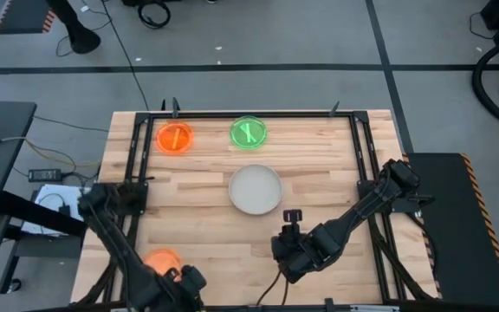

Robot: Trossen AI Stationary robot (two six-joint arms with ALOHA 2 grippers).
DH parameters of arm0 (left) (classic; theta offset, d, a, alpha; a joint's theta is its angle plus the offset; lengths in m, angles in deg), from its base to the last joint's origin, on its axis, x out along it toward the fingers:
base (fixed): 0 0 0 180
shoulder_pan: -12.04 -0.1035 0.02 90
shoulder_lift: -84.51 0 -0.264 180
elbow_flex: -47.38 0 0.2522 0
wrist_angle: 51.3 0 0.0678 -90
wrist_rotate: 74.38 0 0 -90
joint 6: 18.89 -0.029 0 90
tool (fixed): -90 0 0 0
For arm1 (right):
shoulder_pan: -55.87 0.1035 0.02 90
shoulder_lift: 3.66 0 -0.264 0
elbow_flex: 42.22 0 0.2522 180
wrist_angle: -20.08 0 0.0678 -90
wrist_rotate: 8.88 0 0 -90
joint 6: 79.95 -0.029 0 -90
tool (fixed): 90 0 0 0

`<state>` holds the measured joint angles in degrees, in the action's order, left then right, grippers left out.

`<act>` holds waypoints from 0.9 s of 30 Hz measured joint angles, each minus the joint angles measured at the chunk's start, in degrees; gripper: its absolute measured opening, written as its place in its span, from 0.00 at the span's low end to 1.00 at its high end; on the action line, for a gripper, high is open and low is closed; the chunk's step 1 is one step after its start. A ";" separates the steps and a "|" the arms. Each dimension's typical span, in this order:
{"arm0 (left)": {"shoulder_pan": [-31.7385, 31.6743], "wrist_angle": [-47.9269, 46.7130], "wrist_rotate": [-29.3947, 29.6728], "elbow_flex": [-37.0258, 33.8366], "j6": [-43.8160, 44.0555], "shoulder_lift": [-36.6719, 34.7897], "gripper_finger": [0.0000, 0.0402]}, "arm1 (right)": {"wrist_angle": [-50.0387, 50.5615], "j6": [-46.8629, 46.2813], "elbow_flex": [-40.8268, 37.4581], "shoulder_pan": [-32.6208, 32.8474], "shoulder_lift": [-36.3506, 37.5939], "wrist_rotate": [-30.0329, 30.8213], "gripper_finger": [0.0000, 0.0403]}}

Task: Stack plastic plates
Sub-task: Stack the bottom orange plate on top of the other orange plates

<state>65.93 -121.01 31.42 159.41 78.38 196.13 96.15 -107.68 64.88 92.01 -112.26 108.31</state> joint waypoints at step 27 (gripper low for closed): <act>0.38 -23.05 -13.10 3.76 3.61 14.12 0.30 | -0.93 1.64 0.00 -1.33 0.02 -0.09 0.31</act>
<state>66.30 -144.06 18.32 163.17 82.00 210.25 95.22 -106.04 64.88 90.68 -112.23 108.23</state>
